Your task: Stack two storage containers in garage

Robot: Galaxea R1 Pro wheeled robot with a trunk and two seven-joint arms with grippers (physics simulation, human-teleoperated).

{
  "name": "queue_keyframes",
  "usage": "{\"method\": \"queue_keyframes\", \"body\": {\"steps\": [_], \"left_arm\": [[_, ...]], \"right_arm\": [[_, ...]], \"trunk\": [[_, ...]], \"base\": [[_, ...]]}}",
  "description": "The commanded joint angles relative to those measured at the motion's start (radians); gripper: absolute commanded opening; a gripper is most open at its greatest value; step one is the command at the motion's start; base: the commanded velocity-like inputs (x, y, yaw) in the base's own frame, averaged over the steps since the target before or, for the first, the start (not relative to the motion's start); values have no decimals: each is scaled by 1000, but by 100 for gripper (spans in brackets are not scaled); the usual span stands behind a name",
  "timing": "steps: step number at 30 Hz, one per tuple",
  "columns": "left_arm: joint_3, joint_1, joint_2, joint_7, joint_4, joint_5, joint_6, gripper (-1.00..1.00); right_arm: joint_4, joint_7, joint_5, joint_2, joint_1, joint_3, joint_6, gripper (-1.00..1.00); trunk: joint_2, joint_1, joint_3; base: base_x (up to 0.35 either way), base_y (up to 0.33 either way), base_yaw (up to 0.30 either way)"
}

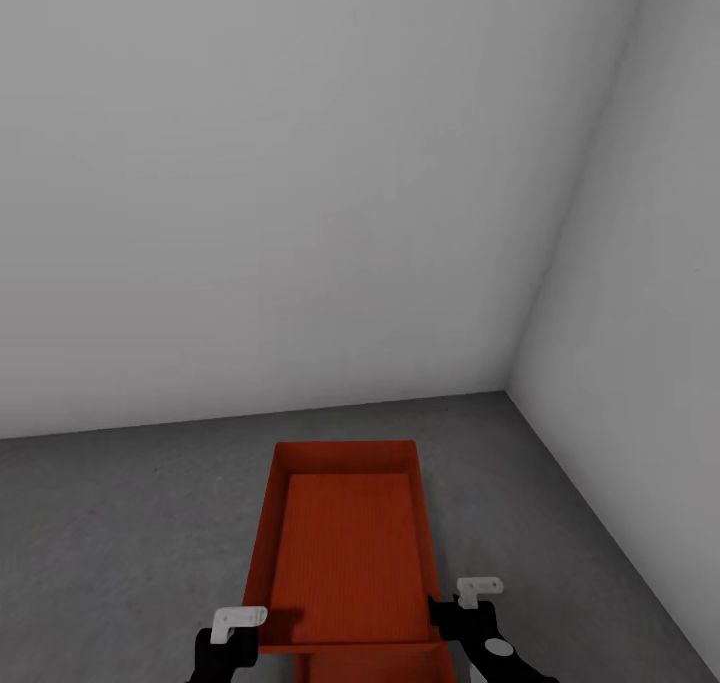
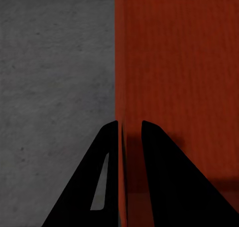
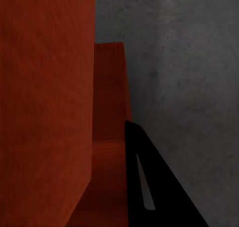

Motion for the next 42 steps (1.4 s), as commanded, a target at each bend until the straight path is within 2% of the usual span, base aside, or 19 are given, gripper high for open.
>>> {"method": "queue_keyframes", "body": {"steps": [1, 42], "left_arm": [[16, -1, 1, 8, 0, 11, -2, -100], [16, -1, 1, 9, 0, 11, -4, -100]], "right_arm": [[1, -12, 0, -16, -1, -7, -4, -100], [0, -12, 0, -16, -1, -7, -4, -100]], "trunk": [[0, 0, -1], [0, 0, -1]], "base": [[0, 0, 0], [0, 0, 0]]}}
